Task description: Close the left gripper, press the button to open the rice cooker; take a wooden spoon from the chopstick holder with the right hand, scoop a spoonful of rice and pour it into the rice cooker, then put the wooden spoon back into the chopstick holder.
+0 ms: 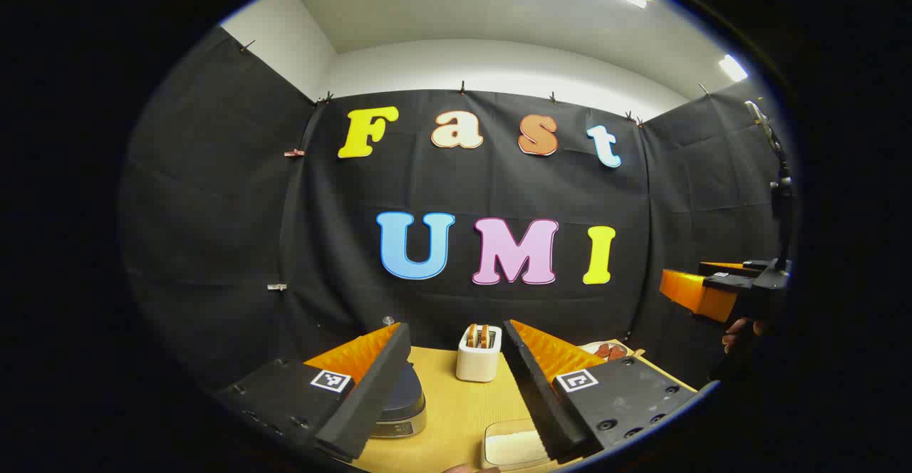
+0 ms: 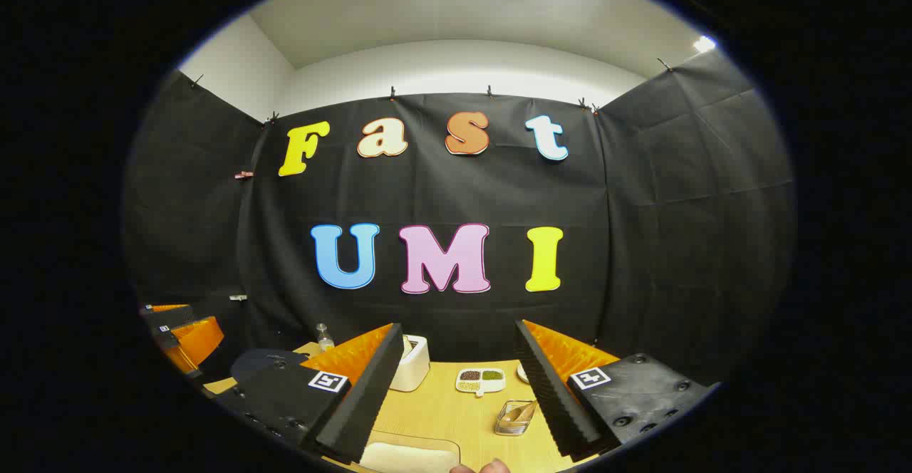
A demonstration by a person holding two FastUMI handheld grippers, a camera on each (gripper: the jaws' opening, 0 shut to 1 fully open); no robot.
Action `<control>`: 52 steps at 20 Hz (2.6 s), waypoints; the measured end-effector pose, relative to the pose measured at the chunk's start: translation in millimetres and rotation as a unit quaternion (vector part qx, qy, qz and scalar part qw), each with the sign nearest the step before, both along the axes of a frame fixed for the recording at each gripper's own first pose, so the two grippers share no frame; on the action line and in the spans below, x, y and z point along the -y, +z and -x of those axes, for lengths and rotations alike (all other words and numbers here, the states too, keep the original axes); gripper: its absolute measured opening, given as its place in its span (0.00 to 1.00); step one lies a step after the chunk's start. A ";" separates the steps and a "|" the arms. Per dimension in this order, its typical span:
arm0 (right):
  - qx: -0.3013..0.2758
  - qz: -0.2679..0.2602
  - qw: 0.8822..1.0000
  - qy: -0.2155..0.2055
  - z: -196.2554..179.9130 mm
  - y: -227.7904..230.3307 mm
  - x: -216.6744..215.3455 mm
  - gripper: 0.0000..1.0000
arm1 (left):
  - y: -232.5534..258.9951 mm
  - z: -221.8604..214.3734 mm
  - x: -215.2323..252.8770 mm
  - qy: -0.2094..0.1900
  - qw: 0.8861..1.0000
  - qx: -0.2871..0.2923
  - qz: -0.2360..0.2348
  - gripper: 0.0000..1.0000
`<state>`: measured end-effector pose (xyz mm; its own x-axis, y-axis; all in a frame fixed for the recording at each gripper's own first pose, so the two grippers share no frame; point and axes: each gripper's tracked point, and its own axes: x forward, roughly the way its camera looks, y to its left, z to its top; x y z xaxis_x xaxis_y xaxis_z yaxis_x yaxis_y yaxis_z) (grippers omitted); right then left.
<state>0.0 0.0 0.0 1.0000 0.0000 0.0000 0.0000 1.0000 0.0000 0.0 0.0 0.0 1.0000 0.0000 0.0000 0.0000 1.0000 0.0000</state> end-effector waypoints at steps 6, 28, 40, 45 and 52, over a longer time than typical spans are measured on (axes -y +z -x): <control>0.003 0.016 1.000 0.024 2.4 3.0 -24.0 0.97 | -8.4 8.4 -2.8 0.004 1.000 -0.012 0.016 0.89; -0.015 0.035 0.998 0.053 7.9 -13.4 -46.7 0.98 | -16.5 5.0 -26.2 0.030 0.999 -0.016 0.003 0.89; -0.067 0.000 0.990 0.121 -7.0 -55.3 -38.6 0.98 | -76.6 -62.3 -78.8 0.124 0.988 -0.087 0.028 0.69; -0.076 -0.023 0.986 0.145 -21.2 -68.5 -36.2 0.98 | -118.1 -85.5 -91.2 0.156 0.978 -0.134 0.042 0.49; -0.091 -0.032 0.982 0.165 -31.8 -85.3 -34.8 0.97 | -186.2 -101.6 -125.5 0.204 0.954 -0.215 0.052 0.19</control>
<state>31.8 34.8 -85.3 0.9293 0.3293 -0.1671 -0.3176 0.9436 0.0933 101.6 125.5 -186.2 0.8248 0.3666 -0.4305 -0.4111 0.9115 -0.0113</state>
